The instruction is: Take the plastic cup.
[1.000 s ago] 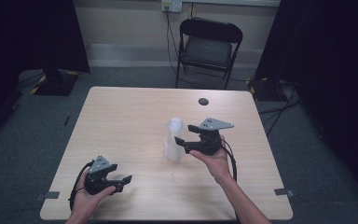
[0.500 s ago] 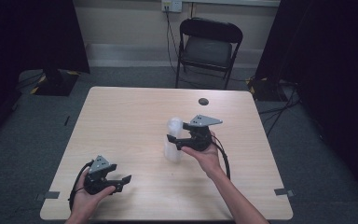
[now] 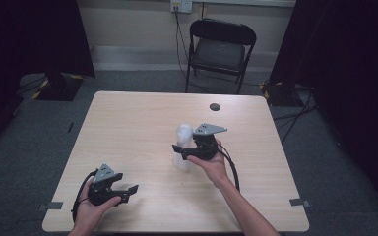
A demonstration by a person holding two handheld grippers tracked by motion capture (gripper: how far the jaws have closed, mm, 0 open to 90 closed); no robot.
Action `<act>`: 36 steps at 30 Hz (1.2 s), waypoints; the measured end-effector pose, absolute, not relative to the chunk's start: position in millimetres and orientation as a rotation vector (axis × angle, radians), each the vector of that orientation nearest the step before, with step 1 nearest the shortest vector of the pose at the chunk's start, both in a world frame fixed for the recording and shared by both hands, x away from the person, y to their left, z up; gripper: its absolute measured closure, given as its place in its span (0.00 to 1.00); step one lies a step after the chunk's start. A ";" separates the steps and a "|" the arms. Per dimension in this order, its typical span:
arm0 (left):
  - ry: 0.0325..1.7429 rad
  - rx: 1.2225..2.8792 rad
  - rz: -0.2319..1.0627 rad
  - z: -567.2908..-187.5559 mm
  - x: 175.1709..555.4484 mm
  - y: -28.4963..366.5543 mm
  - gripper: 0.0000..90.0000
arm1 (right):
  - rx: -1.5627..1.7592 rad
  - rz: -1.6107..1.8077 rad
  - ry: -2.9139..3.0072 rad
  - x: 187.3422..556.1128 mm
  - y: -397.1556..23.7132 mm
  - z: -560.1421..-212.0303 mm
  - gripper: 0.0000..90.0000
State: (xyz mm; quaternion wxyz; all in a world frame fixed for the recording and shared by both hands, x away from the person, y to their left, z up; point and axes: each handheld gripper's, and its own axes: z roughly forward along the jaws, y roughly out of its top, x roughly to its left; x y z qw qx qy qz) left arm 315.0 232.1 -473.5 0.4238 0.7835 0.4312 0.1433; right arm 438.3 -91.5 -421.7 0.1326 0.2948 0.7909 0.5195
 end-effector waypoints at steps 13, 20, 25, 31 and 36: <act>1.082 1.964 0.358 -473.6 314.4 232.9 0.25 | 0.855 1.499 2.294 440.8 -90.2 -424.7 0.31; 1.086 1.963 0.355 -473.9 314.4 232.9 0.25 | 0.848 1.492 2.288 440.5 -90.2 -422.9 0.33; 1.085 1.964 0.355 -473.9 314.4 232.8 0.25 | 0.844 1.502 2.275 440.4 -90.5 -420.0 0.33; 1.085 1.967 0.354 -474.2 314.6 232.9 0.25 | 0.849 1.511 2.269 440.5 -91.3 -417.1 0.32; 1.083 1.973 0.351 -474.1 314.9 233.2 0.25 | 0.850 1.514 2.256 440.6 -91.4 -414.9 0.32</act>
